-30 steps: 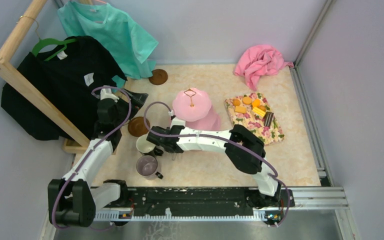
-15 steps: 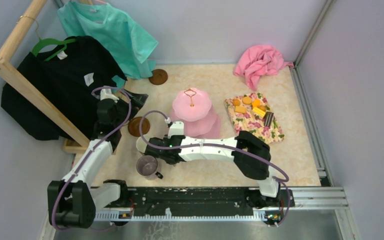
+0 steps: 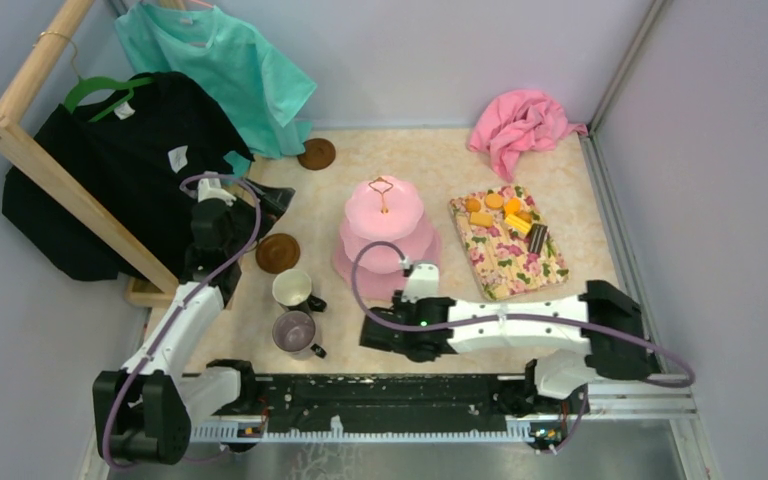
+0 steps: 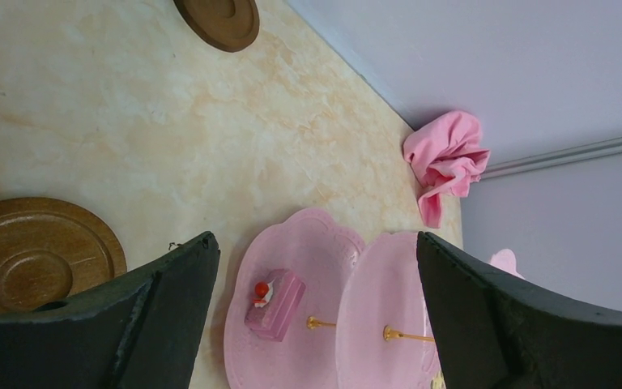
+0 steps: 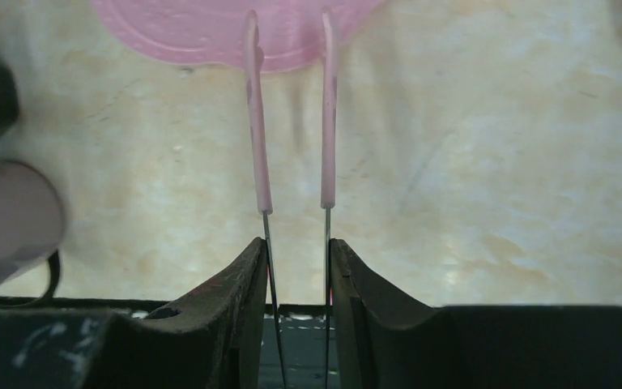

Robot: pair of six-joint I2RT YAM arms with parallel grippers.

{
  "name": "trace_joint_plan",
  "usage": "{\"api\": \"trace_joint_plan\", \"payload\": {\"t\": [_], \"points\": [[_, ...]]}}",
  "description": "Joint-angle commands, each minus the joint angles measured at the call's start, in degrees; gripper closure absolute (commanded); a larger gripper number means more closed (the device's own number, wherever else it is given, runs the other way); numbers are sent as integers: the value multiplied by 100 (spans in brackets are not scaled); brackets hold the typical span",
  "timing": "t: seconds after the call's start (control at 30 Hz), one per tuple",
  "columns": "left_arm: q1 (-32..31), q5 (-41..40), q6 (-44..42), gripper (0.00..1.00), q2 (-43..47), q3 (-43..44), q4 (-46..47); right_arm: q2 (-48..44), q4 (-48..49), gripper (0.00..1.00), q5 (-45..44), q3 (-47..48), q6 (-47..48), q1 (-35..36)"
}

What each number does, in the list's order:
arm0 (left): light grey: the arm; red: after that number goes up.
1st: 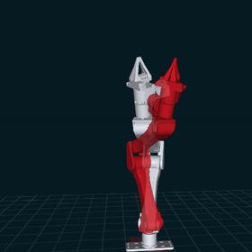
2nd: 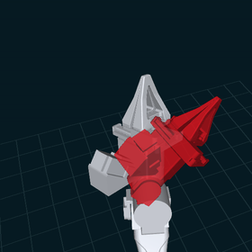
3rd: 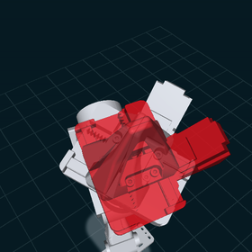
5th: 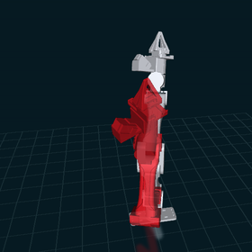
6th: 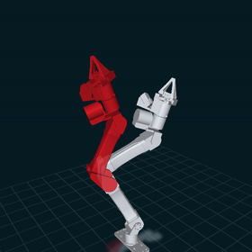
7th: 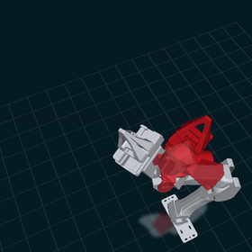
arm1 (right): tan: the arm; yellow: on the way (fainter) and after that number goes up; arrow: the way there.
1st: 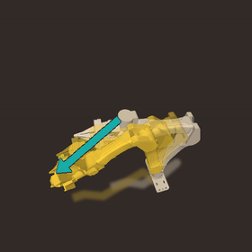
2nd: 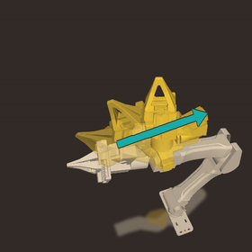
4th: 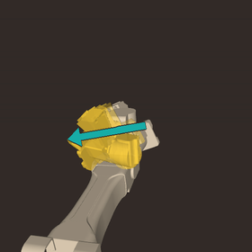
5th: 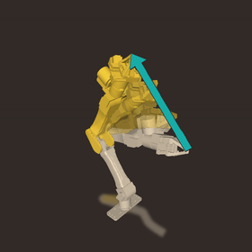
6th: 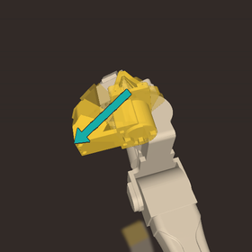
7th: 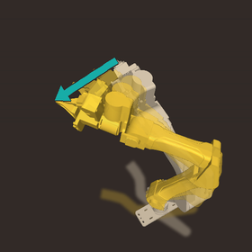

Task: Serve the afternoon tea
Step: Place the desert on the desert table, then adjust the dessert on the tray.

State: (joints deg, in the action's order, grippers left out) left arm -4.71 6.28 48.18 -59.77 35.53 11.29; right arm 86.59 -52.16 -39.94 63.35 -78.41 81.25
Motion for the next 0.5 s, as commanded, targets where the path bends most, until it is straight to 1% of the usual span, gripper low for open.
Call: {"api": "trace_joint_plan", "payload": {"t": [0.0,0.13,0.23,0.33,0.37,0.43,0.47], "points": [[40,138,54,4,123,1,223,-1077,-743,69,-388,-617,-885,49],[32,218,171,4,166,-107,396,-1696,-1413,69,-588,-922,-1380,-56],[18,302,290,5,136,-191,576,-2081,-1702,69,-631,-1070,-1443,-407],[-6,400,391,5,54,-222,724,-2539,-1567,69,-616,-1301,-1107,-953],[-26,417,432,5,22,-229,786,-2659,-1470,69,-565,-1413,-842,-1188],[-110,412,491,6,-50,-252,921,-2895,-1201,69,-408,-1581,-346,-1796],[-161,417,520,6,-97,-252,984,-3003,-1060,69,-322,-1660,-70,-2207]]}}
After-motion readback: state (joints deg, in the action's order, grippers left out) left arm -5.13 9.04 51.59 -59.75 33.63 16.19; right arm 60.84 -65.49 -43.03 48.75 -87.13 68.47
